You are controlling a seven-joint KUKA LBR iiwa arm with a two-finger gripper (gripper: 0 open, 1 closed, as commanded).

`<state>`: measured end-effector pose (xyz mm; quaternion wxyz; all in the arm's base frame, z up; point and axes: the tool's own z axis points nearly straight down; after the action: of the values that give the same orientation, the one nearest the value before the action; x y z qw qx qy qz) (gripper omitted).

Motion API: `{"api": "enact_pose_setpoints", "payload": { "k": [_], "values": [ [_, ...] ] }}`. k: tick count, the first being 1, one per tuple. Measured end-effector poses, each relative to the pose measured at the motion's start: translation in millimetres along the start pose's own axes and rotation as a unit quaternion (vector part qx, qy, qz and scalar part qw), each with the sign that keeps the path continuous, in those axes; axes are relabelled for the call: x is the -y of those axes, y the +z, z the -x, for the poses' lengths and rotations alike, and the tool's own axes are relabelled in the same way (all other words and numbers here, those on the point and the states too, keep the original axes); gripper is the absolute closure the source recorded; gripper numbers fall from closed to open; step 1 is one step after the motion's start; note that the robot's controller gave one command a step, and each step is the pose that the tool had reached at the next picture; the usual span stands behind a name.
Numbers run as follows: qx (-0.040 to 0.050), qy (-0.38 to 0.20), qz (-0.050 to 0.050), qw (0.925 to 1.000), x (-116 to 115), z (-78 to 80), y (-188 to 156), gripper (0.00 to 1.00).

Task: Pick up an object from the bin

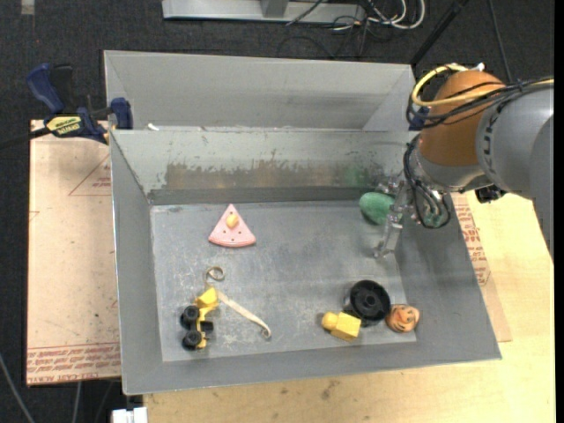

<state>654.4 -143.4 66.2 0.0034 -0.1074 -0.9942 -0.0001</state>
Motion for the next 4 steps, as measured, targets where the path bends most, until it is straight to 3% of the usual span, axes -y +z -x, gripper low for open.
{"api": "enact_pose_setpoints", "payload": {
  "k": [1, 4],
  "values": [
    [0.0039, 0.066, 0.001, 0.9978, 7.0, 0.6, -3.8, 1.00],
    [0.0031, 0.065, 0.001, 0.9979, 6.9, -0.2, -8.1, 1.00]
  ]
}}
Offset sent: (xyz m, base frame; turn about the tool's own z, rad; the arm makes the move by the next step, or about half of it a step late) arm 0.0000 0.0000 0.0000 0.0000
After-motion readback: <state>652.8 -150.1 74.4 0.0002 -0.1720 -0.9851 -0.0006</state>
